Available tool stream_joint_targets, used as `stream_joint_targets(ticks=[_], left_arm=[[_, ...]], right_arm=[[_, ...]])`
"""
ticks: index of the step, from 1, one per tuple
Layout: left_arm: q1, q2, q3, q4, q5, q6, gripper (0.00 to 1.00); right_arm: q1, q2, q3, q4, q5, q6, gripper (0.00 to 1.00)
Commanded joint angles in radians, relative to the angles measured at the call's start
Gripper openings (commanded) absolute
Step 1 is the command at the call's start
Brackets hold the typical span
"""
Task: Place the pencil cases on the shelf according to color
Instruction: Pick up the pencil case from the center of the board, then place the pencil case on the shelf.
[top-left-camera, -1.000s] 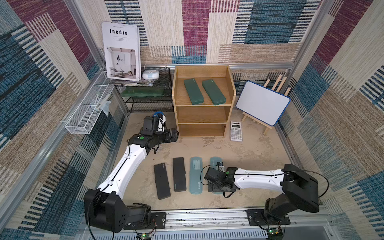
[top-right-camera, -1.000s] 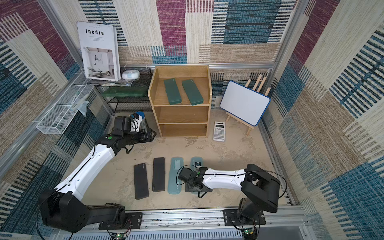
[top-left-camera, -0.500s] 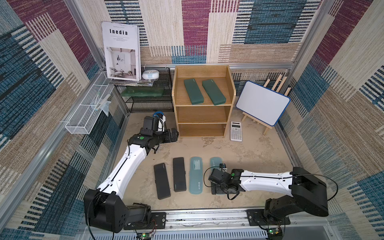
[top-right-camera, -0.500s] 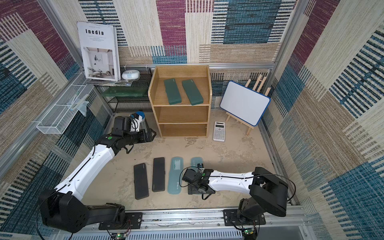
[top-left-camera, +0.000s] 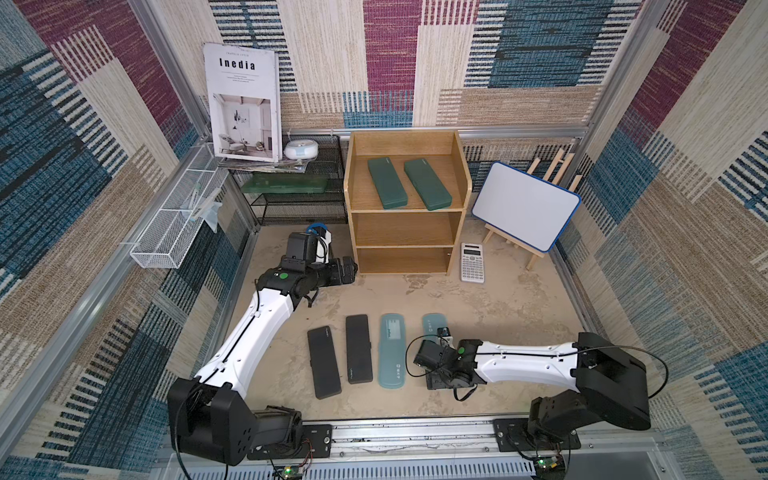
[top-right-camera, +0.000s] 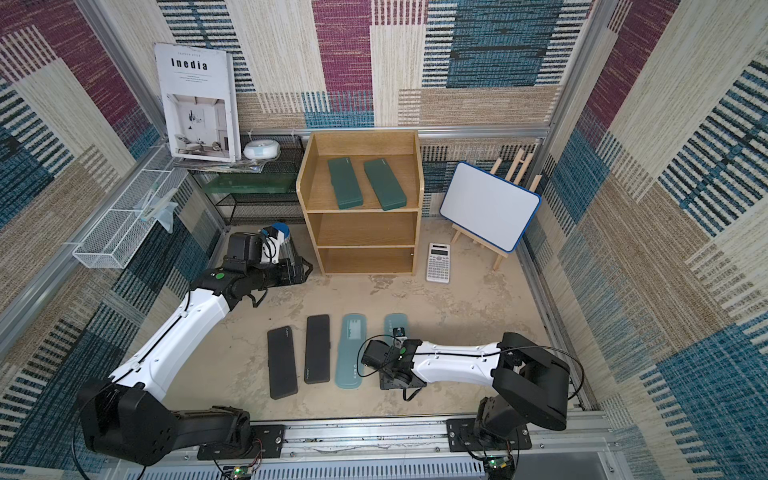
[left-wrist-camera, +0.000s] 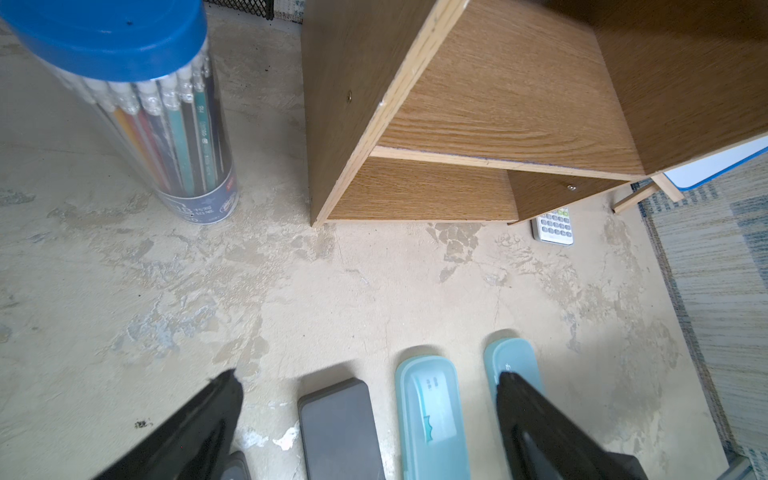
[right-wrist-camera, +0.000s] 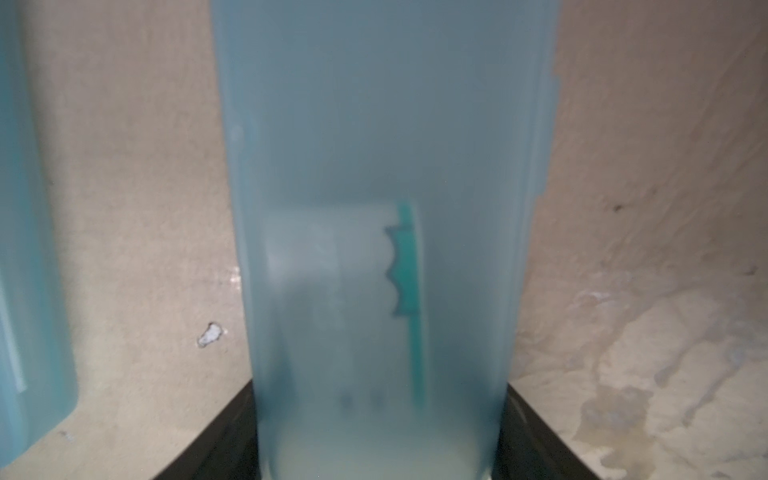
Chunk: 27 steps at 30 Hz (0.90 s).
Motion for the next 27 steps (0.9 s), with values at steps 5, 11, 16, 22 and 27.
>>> stream_joint_targets(ticks=[5,11,16,22,27], left_arm=[[0.001,-0.003,0.004,0.004,-0.003,0.007,0.99],[0.001,0.002,0.008,-0.002,-0.005,0.008,0.99],[0.001,-0.003,0.008,-0.003,-0.007,0.007,1.00],[0.001,-0.008,0.009,-0.001,0.005,0.007,0.99],[0.001,-0.011,0.008,0.000,0.006,0.005,0.99]], right_arm=[[0.007,-0.058,0.013,-0.062,0.033,0.018,0.64],[0.007,-0.149,0.068,-0.152,0.096,0.006,0.64],[0.007,-0.187,0.159,-0.215,0.160,-0.023,0.66],[-0.035,-0.164,0.252,-0.221,0.288,-0.072,0.70],[-0.147,-0.082,0.379,-0.131,0.291,-0.247,0.71]])
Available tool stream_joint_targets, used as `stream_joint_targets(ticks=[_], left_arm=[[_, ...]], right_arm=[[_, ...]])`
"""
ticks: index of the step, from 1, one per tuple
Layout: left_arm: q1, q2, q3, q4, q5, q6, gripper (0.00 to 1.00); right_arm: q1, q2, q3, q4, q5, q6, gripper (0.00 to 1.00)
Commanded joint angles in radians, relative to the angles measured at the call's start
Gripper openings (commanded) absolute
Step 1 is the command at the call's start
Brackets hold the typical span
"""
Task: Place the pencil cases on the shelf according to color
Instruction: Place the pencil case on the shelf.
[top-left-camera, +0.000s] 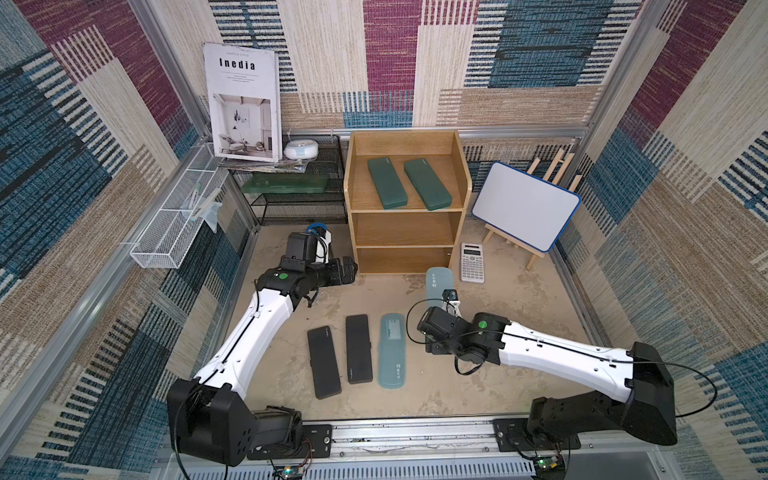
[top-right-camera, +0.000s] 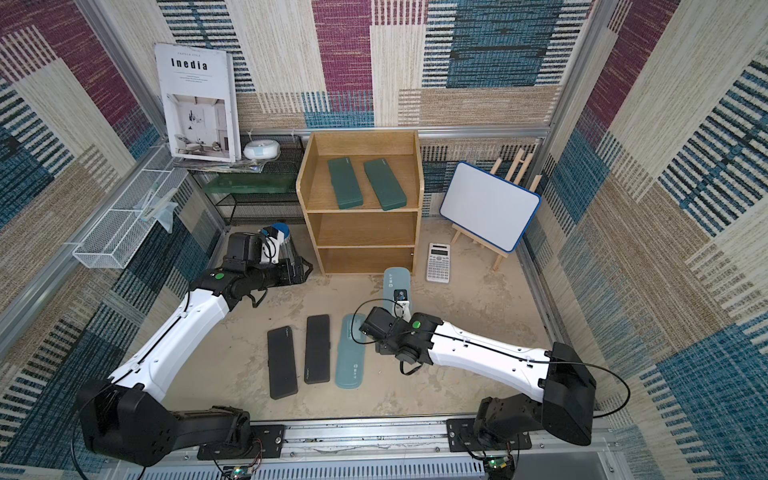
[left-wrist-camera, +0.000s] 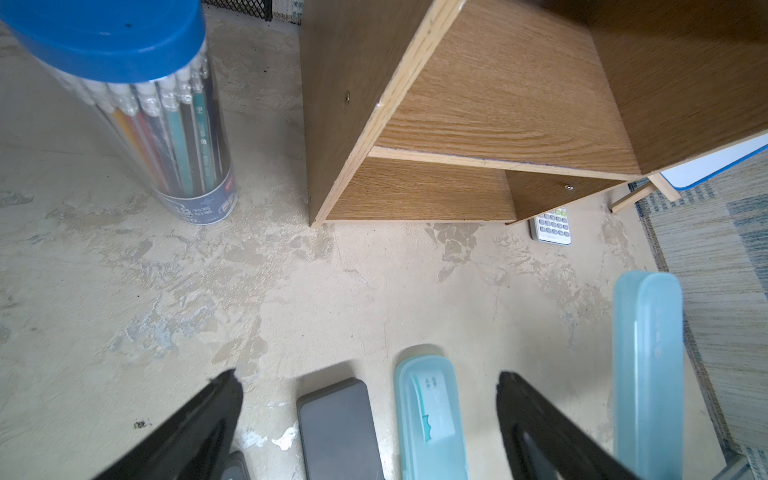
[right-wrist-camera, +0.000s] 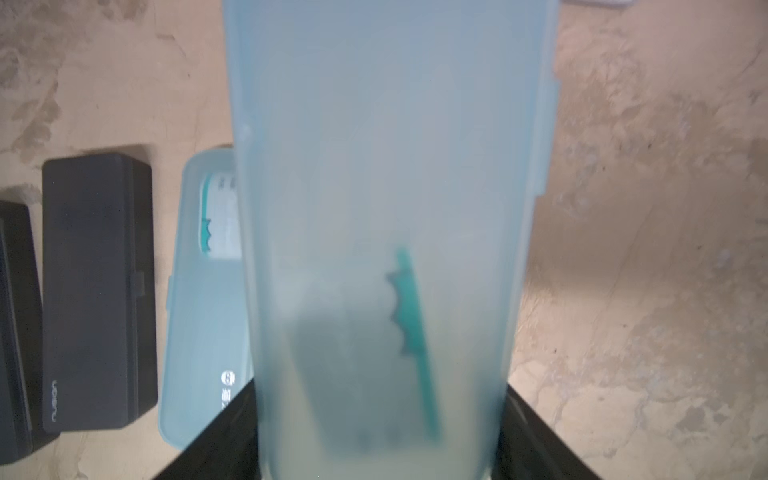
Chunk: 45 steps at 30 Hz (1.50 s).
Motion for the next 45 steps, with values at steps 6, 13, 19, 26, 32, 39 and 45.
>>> stream_joint_targets(ticks=[6,13,19,26,32,39,45], left_arm=[[0.001,-0.013,0.007,0.007,0.016,-0.004,1.00],[0.001,-0.013,0.006,0.007,0.021,-0.014,0.99],[0.001,-0.010,0.007,0.010,0.041,-0.024,0.99],[0.001,-0.009,0.008,0.010,0.059,-0.029,0.99],[0.002,-0.010,0.007,0.011,0.066,-0.033,1.00],[0.001,-0.004,0.012,0.008,0.070,-0.036,0.99],[0.001,-0.004,0.013,0.004,0.065,-0.032,0.99]], right_arm=[[-0.176,0.176,0.275,0.124,0.020,-0.325,0.70],[-0.276,0.337,0.451,0.144,0.005,-0.431,0.70],[-0.322,0.435,0.558,0.155,-0.021,-0.451,0.70],[-0.340,0.553,0.696,0.114,-0.047,-0.453,0.74],[-0.348,0.604,0.768,0.076,-0.052,-0.436,0.80],[-0.352,0.612,0.833,0.034,-0.073,-0.423,0.91],[-0.351,0.579,0.845,0.020,-0.100,-0.423,0.93]])
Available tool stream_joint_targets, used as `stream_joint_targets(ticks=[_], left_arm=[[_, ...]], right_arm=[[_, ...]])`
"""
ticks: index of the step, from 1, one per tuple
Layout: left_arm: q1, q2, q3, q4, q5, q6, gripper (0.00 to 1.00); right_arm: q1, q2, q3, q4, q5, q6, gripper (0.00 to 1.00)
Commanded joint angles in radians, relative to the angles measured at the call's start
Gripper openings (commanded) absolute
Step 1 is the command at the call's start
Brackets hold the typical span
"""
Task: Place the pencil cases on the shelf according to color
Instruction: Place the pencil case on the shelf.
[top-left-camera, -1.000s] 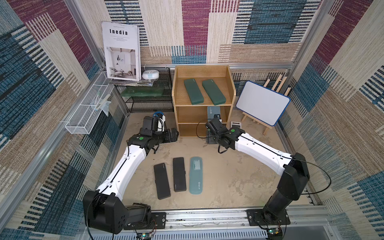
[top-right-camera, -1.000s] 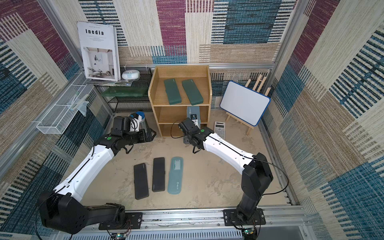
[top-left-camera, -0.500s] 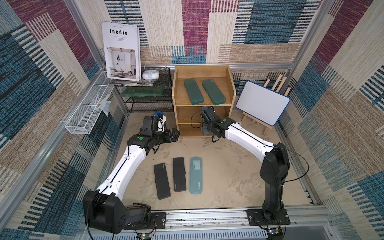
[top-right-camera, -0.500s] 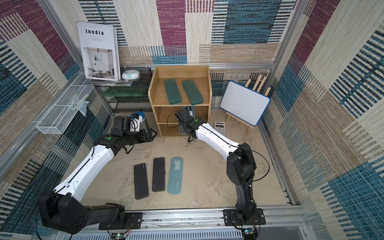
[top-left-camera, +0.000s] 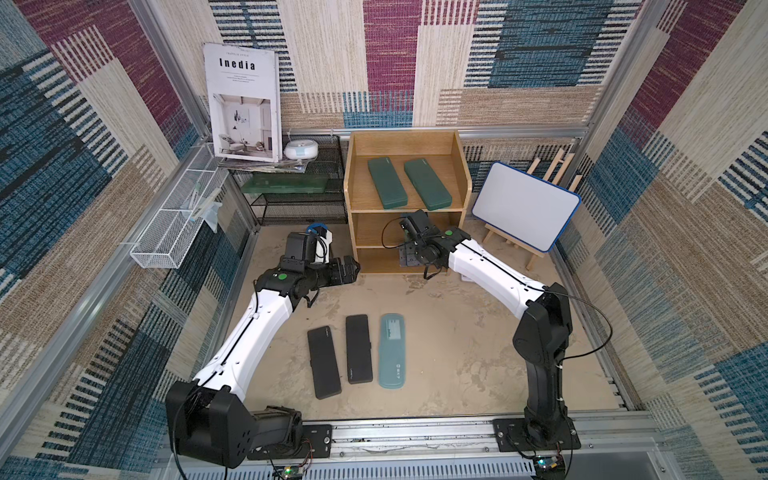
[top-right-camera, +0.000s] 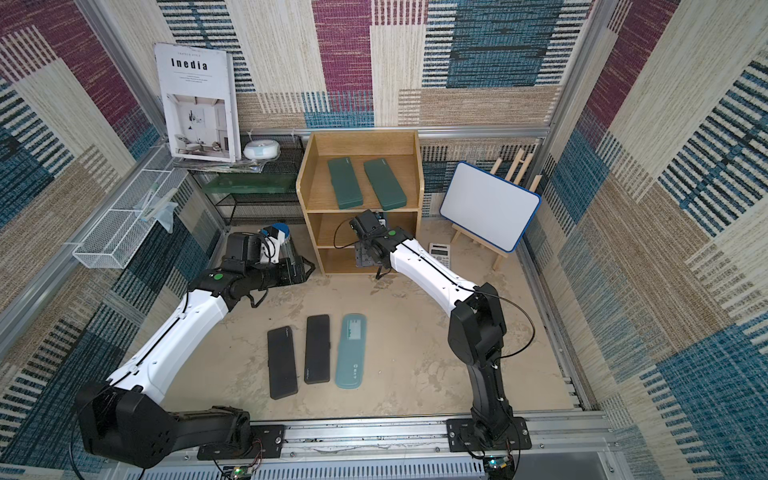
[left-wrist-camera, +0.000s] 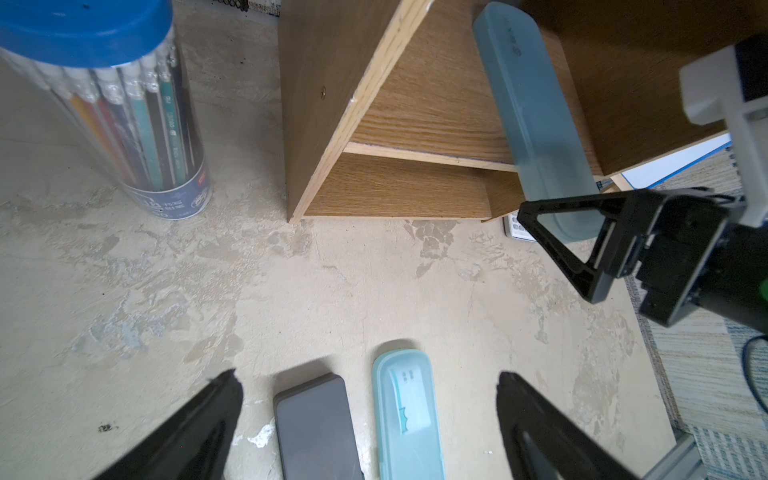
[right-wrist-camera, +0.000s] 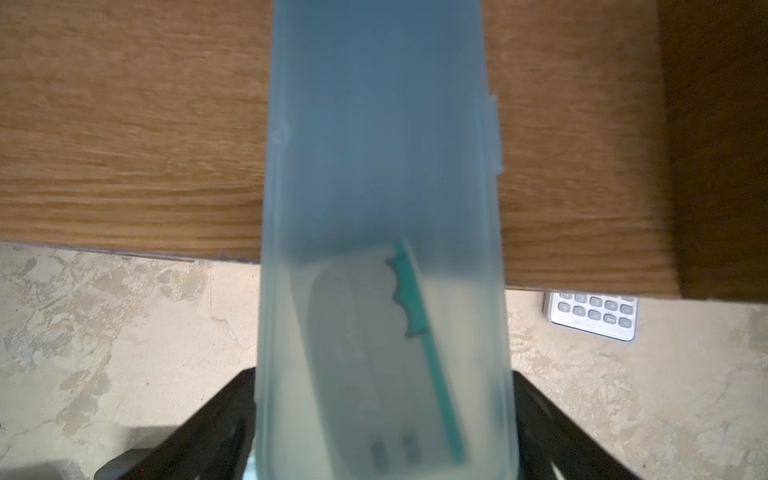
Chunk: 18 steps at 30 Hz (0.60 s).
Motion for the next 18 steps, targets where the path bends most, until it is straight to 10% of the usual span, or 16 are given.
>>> stream_joint_targets(ticks=[1,18], left_arm=[[0.001,0.002,0.009,0.003,0.008,0.002,0.99],[0.001,-0.005,0.004,-0.006,-0.007,0.006,0.99]], right_arm=[[0.000,-0.038,0.016,0.040,-0.008,0.002,0.93],[0.045,-0.363,-0.349,0.134,-0.108,0.012,0.80]])
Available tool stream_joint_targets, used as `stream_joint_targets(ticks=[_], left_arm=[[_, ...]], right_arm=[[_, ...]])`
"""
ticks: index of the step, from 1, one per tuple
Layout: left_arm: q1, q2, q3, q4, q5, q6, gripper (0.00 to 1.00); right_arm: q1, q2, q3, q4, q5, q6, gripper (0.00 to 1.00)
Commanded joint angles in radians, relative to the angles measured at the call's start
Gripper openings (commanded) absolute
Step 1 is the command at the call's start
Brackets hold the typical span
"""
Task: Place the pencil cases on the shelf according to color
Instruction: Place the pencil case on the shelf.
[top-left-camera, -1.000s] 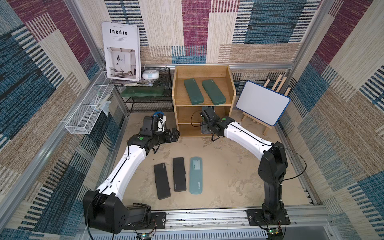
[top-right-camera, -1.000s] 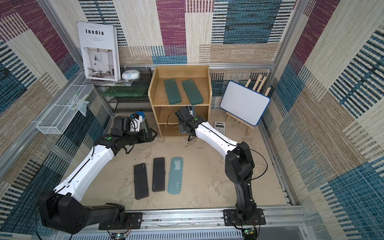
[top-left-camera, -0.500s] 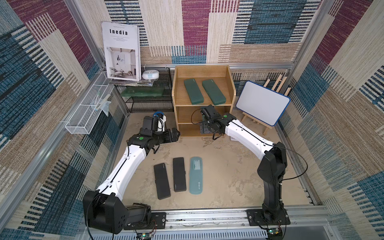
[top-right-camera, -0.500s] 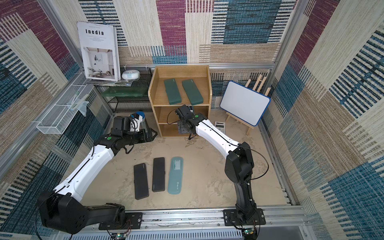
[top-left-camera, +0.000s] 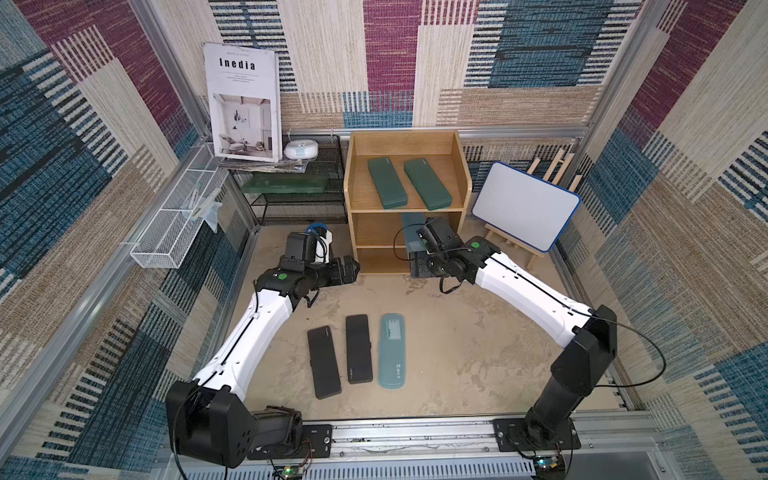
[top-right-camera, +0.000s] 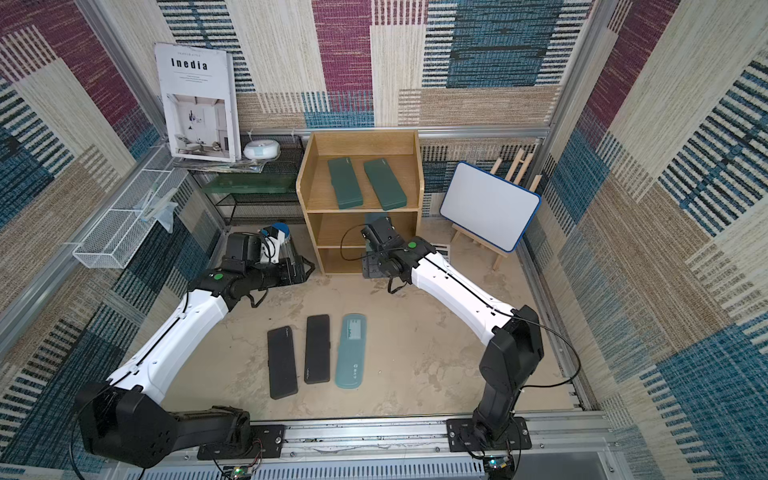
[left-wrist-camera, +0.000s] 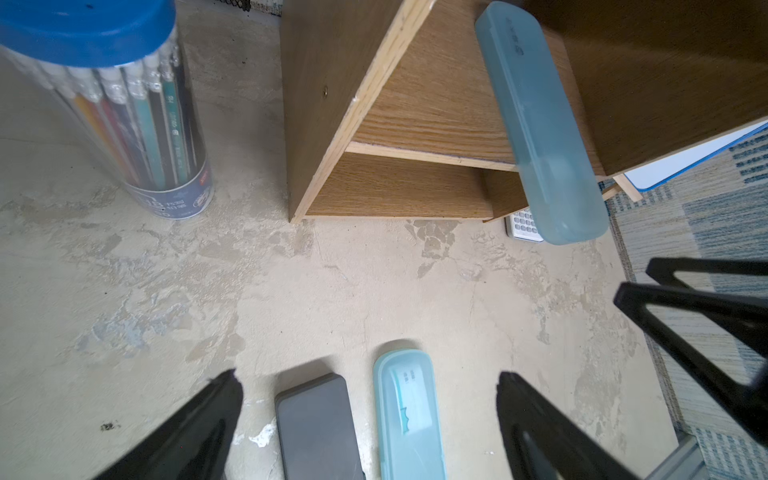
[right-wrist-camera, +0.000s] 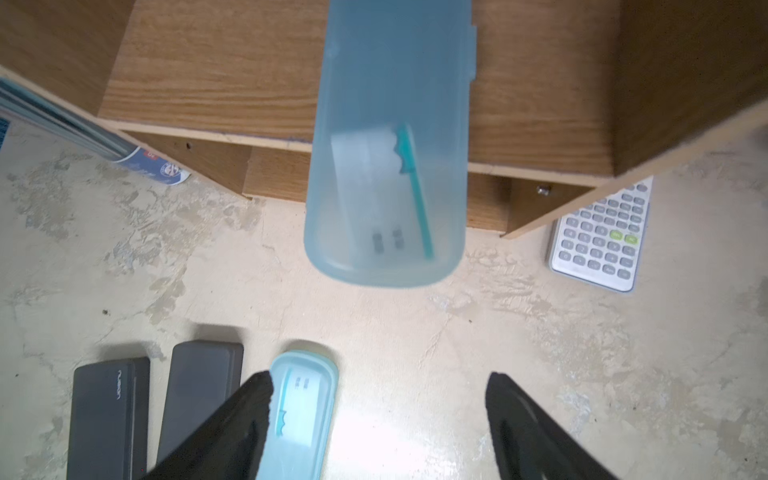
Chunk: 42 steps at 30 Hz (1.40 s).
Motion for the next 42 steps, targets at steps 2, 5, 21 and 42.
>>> stream_joint_targets(ticks=[2,5,21,42], left_arm=[[0.002,-0.007,-0.001,0.000,-0.003,0.003,0.99],[0.001,-0.007,-0.005,0.003,-0.004,0.003,0.99],[0.001,0.011,-0.005,0.003,-0.013,0.007,0.99],[0.001,-0.001,-0.005,0.001,-0.014,0.005,0.99]], right_arm=[[0.022,-0.114,-0.150,0.162,-0.019,0.014,0.72],[0.026,-0.190,-0.283,0.300,-0.021,0.036,0.62],[0.010,0.045,-0.169,0.422,0.031,0.027,0.31],[-0.011,-0.079,-0.236,0.494,0.014,-0.025,0.36]])
